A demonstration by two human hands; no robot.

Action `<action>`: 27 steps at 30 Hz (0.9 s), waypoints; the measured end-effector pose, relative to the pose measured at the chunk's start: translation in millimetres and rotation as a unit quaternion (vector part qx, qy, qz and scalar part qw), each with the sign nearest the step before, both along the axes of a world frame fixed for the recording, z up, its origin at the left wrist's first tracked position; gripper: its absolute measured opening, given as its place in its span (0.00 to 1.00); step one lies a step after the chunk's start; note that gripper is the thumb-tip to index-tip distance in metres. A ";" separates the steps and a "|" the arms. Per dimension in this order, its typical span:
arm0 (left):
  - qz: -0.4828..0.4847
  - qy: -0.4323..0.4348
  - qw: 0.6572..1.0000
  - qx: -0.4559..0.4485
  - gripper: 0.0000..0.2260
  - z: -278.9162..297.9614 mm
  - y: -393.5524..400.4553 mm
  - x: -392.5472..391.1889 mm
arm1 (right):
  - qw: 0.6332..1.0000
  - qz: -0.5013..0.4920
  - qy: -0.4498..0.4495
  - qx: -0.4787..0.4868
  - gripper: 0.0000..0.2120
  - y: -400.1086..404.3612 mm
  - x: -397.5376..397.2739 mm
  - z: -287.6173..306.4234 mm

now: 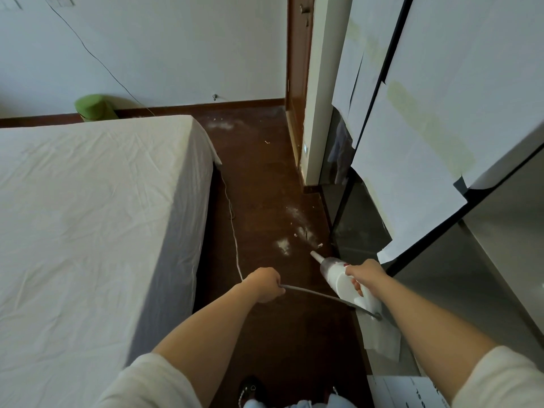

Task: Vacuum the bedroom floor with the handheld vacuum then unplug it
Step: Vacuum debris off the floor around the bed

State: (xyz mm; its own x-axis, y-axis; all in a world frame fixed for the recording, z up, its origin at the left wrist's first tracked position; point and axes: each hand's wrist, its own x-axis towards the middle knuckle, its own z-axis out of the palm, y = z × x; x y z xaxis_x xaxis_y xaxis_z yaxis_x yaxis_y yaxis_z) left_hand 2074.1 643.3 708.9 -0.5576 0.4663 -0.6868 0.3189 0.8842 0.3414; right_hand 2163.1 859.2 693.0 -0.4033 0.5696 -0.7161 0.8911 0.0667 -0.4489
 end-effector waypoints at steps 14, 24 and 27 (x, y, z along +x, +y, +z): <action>0.033 0.012 0.999 -0.013 0.12 3.8 -33.8 -11.6 | 0.995 0.085 0.020 -0.049 0.07 -48.8 -18.0 1.0; 0.047 0.003 0.999 -0.002 0.12 3.0 -43.4 -15.0 | 0.997 0.023 0.049 -0.046 0.08 -56.9 -21.2 -2.0; 0.042 0.001 0.999 0.002 0.12 2.8 -43.9 -15.0 | 0.999 0.021 0.034 -0.027 0.12 -56.7 -19.0 -1.6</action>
